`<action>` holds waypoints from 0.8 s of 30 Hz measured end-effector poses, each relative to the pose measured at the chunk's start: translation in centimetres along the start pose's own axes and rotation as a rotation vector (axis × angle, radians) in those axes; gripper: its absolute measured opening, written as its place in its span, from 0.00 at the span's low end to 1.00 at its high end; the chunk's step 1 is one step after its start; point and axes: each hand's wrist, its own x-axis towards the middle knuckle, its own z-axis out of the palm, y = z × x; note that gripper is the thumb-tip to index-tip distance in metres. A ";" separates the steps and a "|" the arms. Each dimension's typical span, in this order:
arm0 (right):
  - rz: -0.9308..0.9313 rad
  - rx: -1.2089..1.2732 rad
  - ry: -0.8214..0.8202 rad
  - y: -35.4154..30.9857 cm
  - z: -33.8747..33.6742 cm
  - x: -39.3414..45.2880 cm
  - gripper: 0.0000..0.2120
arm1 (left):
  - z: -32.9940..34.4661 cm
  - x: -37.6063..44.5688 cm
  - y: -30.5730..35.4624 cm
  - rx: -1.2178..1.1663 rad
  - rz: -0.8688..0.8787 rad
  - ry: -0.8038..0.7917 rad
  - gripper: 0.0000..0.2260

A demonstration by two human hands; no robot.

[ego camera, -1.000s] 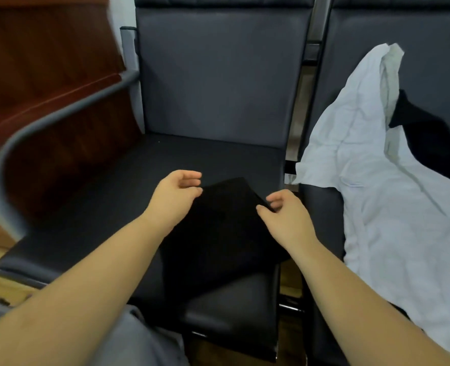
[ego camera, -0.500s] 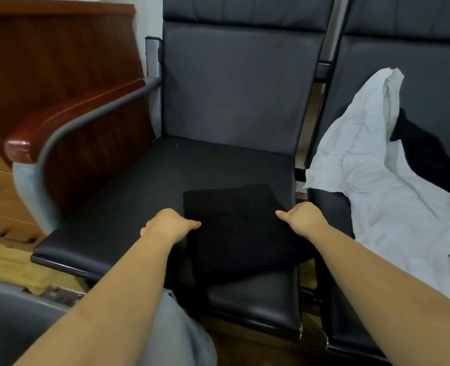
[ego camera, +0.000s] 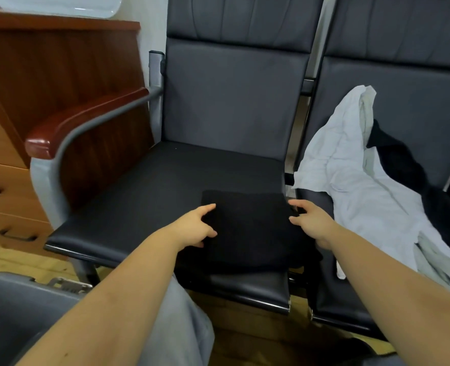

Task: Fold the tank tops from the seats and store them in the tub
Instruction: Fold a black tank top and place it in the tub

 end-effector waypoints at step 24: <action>-0.598 -0.503 -0.040 -16.7 1.4 -9.8 0.25 | -9.1 -15.1 3.3 -0.162 0.302 0.339 0.34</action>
